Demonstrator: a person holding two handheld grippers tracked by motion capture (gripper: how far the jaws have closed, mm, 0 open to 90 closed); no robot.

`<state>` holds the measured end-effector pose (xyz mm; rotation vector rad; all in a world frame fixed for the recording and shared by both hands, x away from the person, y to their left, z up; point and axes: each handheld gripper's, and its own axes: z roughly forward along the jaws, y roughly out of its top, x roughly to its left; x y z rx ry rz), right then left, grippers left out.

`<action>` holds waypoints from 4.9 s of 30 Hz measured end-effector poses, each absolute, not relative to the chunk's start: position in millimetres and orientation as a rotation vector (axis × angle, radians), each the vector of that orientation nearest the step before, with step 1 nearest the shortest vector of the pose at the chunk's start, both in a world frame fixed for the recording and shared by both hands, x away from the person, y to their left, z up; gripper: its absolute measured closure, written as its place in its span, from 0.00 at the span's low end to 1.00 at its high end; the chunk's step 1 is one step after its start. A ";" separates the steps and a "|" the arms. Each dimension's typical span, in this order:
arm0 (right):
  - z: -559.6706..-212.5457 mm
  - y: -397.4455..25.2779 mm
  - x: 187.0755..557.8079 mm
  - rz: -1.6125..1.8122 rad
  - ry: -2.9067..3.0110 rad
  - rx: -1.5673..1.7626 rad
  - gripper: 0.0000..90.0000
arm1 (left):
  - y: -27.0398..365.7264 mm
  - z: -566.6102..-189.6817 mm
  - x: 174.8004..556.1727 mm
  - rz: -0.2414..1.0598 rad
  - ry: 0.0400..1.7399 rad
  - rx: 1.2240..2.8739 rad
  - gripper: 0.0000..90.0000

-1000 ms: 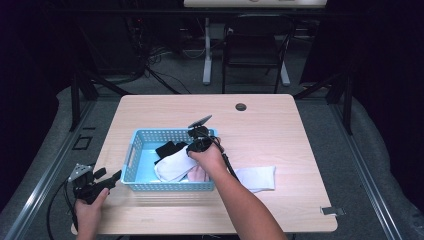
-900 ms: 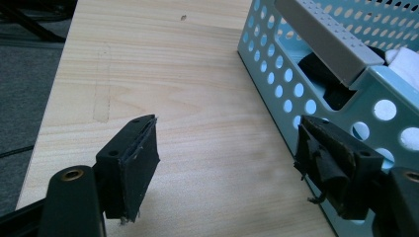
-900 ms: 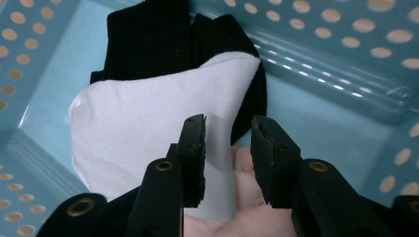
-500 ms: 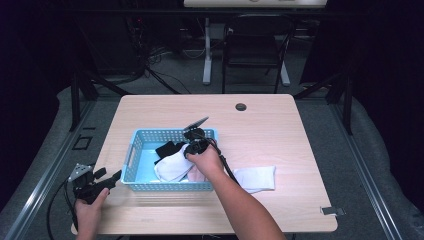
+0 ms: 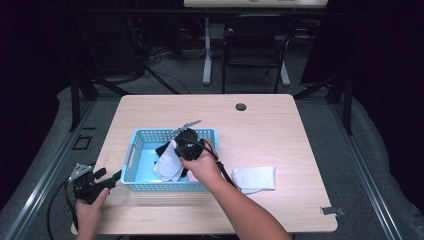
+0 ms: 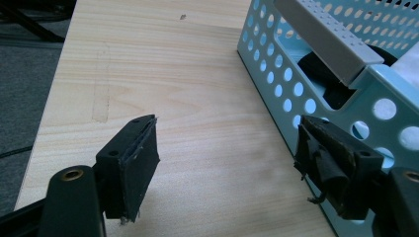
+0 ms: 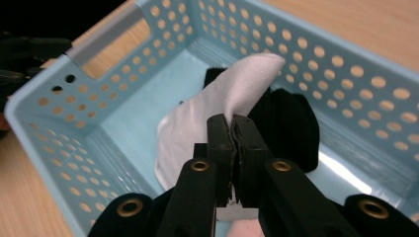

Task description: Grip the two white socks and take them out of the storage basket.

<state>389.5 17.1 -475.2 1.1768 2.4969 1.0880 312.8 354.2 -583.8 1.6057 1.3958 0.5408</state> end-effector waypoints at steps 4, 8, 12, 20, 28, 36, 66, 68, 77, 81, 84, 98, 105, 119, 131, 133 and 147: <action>-464.8 19.6 374.6 1.120 2.438 1.031 0.97 | 354.2 -583.7 312.7 0.541 1.396 1.607 0.27; -459.0 20.2 364.7 1.134 2.417 0.953 0.97 | 353.9 -583.8 312.7 0.541 1.395 1.608 0.27; -453.5 19.5 358.0 1.179 2.375 0.933 0.97 | 353.9 -583.8 312.7 0.542 1.395 1.608 0.27; -441.8 14.7 345.4 1.283 2.266 0.884 0.97 | 353.6 -584.2 313.0 0.539 1.394 1.611 0.27; -434.5 9.4 331.9 1.375 2.173 0.854 0.97 | 353.5 -584.4 313.1 0.535 1.394 1.612 0.27; -427.0 -6.6 319.2 1.461 2.108 0.868 0.97 | 353.6 -584.5 313.1 0.537 1.395 1.610 0.27; -405.2 -131.9 276.2 1.414 1.928 1.002 0.98 | 352.6 -584.6 312.9 0.536 1.400 1.626 0.27; -407.0 -138.7 273.1 1.398 1.924 1.014 0.97 | 352.5 -584.6 312.8 0.536 1.400 1.626 0.27; -420.7 -161.0 261.3 1.358 1.909 1.081 0.97 | 352.6 -584.6 312.6 0.536 1.400 1.624 0.27; -430.1 -167.6 257.7 1.338 1.912 1.114 0.98 | 352.5 -584.5 312.5 0.538 1.400 1.624 0.27; -439.7 -169.5 255.7 1.323 1.923 1.129 0.97 | 352.5 -584.7 312.5 0.538 1.401 1.624 0.27; -489.6 -185.8 263.1 1.256 1.956 1.293 0.97 | 350.9 -585.9 313.5 0.537 1.406 1.633 0.27; -507.6 -204.5 268.8 1.210 1.924 1.381 0.97 | 350.9 -585.8 314.3 0.537 1.412 1.633 0.27; -531.5 -224.9 281.7 1.081 1.909 1.485 0.97 | 351.0 -585.9 314.9 0.540 1.410 1.635 0.27; -540.9 -234.4 287.5 1.084 1.884 1.553 0.84 | 351.8 -585.6 314.7 0.542 1.407 1.631 0.27; -541.5 -235.2 287.0 1.076 1.878 1.550 0.81 | 351.9 -585.4 314.6 0.542 1.404 1.631 0.27; -539.9 -234.8 285.5 1.090 1.863 1.546 0.75 | 351.4 -585.3 314.1 0.544 1.398 1.626 0.27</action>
